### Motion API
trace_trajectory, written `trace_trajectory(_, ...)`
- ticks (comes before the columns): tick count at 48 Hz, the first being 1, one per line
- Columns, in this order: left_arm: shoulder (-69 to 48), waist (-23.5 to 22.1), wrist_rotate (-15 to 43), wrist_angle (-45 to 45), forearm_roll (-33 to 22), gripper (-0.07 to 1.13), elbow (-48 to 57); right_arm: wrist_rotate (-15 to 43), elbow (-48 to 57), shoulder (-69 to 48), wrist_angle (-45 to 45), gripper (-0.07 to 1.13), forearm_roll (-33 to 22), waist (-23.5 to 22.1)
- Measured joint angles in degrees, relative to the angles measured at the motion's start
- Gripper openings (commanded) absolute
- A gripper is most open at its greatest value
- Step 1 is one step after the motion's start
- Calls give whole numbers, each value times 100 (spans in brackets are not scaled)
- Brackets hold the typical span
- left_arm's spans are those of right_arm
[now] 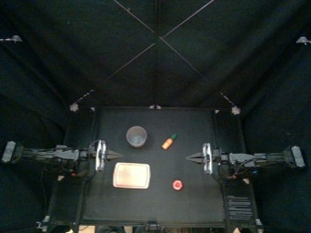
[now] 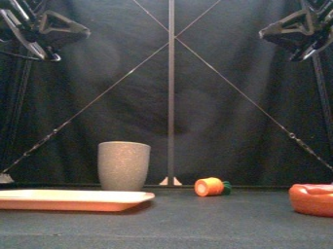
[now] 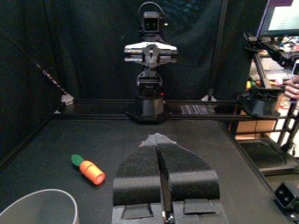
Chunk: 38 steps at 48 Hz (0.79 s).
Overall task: Pick the carrot then place it on the pink plate
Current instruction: Pick the carrot
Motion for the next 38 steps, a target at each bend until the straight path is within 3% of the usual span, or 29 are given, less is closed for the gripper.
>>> trace_trajectory(6,-88,141,26,0,53,-6,79,18,9,176,44,3,62,-211)
trace_trajectory(15,-202,220,35,9,88,-3,132,62,-185,984,606,5,35,-1099)
trace_trajectory(21,-211,229,35,18,114,-3,132,35,-606,1723,1239,6,-316,-1617)
trace_trajectory(27,-220,229,35,44,132,-3,132,44,-1099,2522,1670,8,-932,-1767)
trace_trajectory(32,-220,229,35,79,149,-3,132,88,-1494,3120,1907,17,-1459,-1775)
trace_trajectory(38,-220,229,35,88,149,-3,141,105,-1898,3814,2188,40,-1731,-1811)
